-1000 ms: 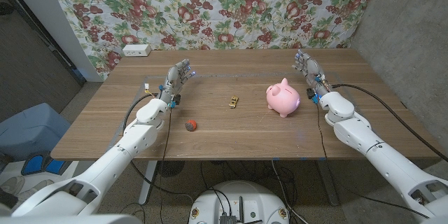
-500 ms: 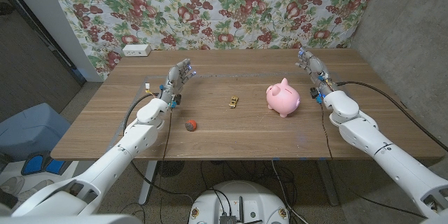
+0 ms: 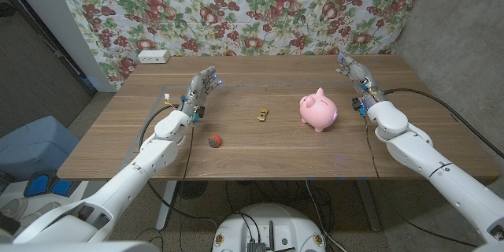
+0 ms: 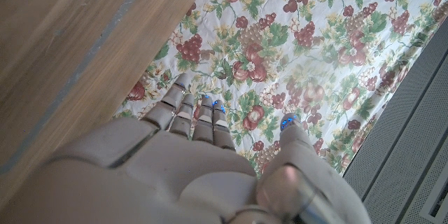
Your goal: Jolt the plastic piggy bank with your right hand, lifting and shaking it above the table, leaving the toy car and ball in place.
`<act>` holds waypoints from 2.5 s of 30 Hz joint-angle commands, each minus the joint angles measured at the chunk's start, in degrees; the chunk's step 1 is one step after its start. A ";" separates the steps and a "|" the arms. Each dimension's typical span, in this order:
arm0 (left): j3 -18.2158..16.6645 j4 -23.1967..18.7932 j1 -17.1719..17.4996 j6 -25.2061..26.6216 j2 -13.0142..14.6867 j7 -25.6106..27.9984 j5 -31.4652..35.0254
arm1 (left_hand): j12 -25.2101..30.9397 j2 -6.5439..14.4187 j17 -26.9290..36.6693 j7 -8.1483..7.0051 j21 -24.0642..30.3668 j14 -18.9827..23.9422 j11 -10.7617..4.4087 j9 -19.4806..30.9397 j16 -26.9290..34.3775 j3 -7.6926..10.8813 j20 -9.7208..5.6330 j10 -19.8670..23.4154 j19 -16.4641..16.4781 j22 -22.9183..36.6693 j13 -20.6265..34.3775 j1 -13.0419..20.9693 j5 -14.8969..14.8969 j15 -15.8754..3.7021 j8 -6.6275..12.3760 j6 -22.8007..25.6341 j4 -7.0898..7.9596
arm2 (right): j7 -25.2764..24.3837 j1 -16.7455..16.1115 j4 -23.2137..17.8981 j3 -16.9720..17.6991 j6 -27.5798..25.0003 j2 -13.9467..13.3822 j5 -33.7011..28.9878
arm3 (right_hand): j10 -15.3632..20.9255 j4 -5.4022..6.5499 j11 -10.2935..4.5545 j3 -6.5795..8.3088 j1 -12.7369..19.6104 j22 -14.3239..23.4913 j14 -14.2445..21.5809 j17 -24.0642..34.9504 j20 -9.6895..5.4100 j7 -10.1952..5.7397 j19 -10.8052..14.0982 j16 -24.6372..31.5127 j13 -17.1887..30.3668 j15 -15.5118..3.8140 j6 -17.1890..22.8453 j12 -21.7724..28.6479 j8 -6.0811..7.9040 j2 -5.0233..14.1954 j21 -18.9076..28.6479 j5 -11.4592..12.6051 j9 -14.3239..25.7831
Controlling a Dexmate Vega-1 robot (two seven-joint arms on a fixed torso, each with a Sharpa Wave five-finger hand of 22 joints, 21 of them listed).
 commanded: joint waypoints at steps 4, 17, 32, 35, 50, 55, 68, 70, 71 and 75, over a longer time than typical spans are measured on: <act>0.00 0.02 -0.31 0.30 0.00 0.34 0.16 | 0.40 1.83 0.21 -0.02 -0.34 0.31 -0.30 0.22 0.20 0.35 0.02 0.22 0.65 0.26 0.22 -0.23 0.35 -2.02 0.30 0.60 0.07 | -2.50 -1.30 -3.84 0.59 -2.89 -1.94 -3.48 | 0.85 -0.36 -0.02 0.01 0.88 0.24 0.58 0.06 0.42 0.29 0.39 0.24 0.13 0.00 0.61 0.54 0.38 -0.10 -0.24 0.28 0.07; -0.02 0.40 -0.39 0.17 -0.12 -0.05 -0.09 | 0.39 1.84 0.21 -0.03 -0.59 0.27 -0.32 0.22 0.18 0.41 0.05 0.25 0.74 0.26 0.22 -0.29 0.35 -2.05 0.28 0.61 0.07 | -4.73 -3.68 -8.39 1.80 -5.73 -4.03 -6.16 | 1.17 -0.45 0.10 0.11 1.06 0.26 0.68 -0.03 0.19 0.37 0.79 0.31 0.14 -0.17 0.81 0.59 0.42 -0.07 -0.41 0.32 0.08; 0.00 0.24 -0.29 0.25 0.08 -0.45 -0.23 | 0.39 1.81 0.21 -0.03 -0.86 0.27 -0.33 0.20 0.17 0.46 0.09 0.25 0.86 0.27 0.22 -0.34 0.35 -2.08 0.25 0.63 0.05 | -7.35 -7.04 -14.24 3.28 -9.77 -6.46 -10.13 | 1.53 -0.63 0.11 0.25 1.39 0.26 1.03 -0.17 -0.04 0.06 1.25 0.45 0.15 -0.51 0.86 0.62 0.40 -0.10 -0.62 0.37 0.08; 0.04 0.34 -0.38 0.29 0.08 -0.63 -0.26 | 0.38 1.80 0.21 -0.02 -0.93 0.29 -0.36 0.19 0.18 0.47 0.06 0.24 0.86 0.28 0.22 -0.36 0.35 -2.05 0.24 0.64 0.05 | -7.67 -7.54 -15.22 3.55 -10.95 -6.76 -10.56 | 1.57 -0.65 0.11 0.27 1.44 0.26 1.03 -0.19 -0.07 0.07 1.27 0.45 0.15 -0.52 0.88 0.63 0.40 -0.10 -0.67 0.39 0.09; 0.25 0.92 -0.96 0.31 0.02 -1.37 -0.28 | 0.38 1.79 0.22 0.01 -1.15 0.27 -0.36 0.18 0.16 0.52 0.08 0.26 1.01 0.28 0.22 -0.41 0.34 -2.08 0.21 0.64 0.06 | -9.51 -11.21 -20.65 5.37 -15.98 -8.95 -13.46 | 1.74 -0.84 -0.09 0.48 1.91 0.26 1.30 -0.36 -0.29 -0.12 1.71 0.54 0.15 -0.87 1.23 0.59 0.49 -0.09 -0.93 0.48 0.09; 0.32 1.12 -1.18 0.36 0.03 -1.72 -0.33 | 0.38 1.78 0.22 0.05 -1.25 0.32 -0.37 0.17 0.17 0.53 0.10 0.25 1.05 0.29 0.22 -0.43 0.34 -2.04 0.22 0.67 0.05 | -10.04 -11.94 -22.85 5.69 -18.73 -9.90 -15.10 | 1.77 -0.87 -0.10 0.53 2.02 0.26 1.36 -0.39 -0.31 -0.12 1.82 0.56 0.16 -0.86 1.28 0.57 0.49 -0.08 -1.00 0.50 0.10; 0.29 1.32 -1.37 0.46 0.26 -2.26 -0.46 | 0.41 1.77 0.21 0.00 -1.50 0.37 -0.33 0.17 0.18 0.60 0.08 0.35 1.16 0.30 0.22 -0.45 0.34 -2.10 0.20 0.69 0.03 | -10.36 -15.31 -28.15 7.70 -24.00 -11.88 -16.81 | 2.09 -0.89 -0.25 0.66 2.31 0.26 1.59 -0.49 -0.54 -0.09 2.09 0.66 0.16 -1.06 1.59 0.60 0.53 -0.06 -1.32 0.54 0.11; 0.33 1.51 -1.54 0.37 0.25 -2.54 -0.47 | 0.41 1.77 0.21 -0.02 -1.55 0.43 -0.31 0.17 0.20 0.61 0.11 0.36 1.19 0.30 0.22 -0.46 0.34 -2.02 0.21 0.72 0.03 | -10.57 -15.65 -29.12 7.71 -25.28 -12.29 -17.64 | 2.14 -0.90 -0.26 0.67 2.35 0.26 1.57 -0.51 -0.51 -0.13 2.06 0.65 0.16 -1.14 1.61 0.60 0.53 -0.06 -1.38 0.54 0.11; 0.35 1.57 -1.61 0.36 0.26 -2.63 -0.46 | 0.40 1.77 0.21 0.00 -1.57 0.36 -0.32 0.17 0.17 0.61 0.09 0.35 1.20 0.30 0.22 -0.46 0.34 -2.09 0.21 0.71 0.03 | -10.71 -15.79 -29.68 7.70 -26.12 -12.43 -18.03 | 2.15 -0.90 -0.29 0.68 2.38 0.26 1.59 -0.53 -0.52 -0.13 2.06 0.66 0.17 -1.07 1.62 0.60 0.53 -0.06 -1.43 0.55 0.11; 0.39 1.92 -1.88 0.18 0.19 -3.00 -0.48 | 0.40 1.77 0.21 0.01 -1.62 0.34 -0.32 0.17 0.15 0.63 0.07 0.34 1.25 0.30 0.22 -0.46 0.34 -2.05 0.20 0.71 0.02 | -10.83 -16.41 -31.41 7.87 -28.46 -13.00 -19.06 | 2.17 -0.89 -0.30 0.71 2.45 0.26 1.48 -0.56 -0.50 -0.18 2.05 0.61 0.17 -1.05 1.67 0.57 0.52 -0.07 -1.56 0.55 0.11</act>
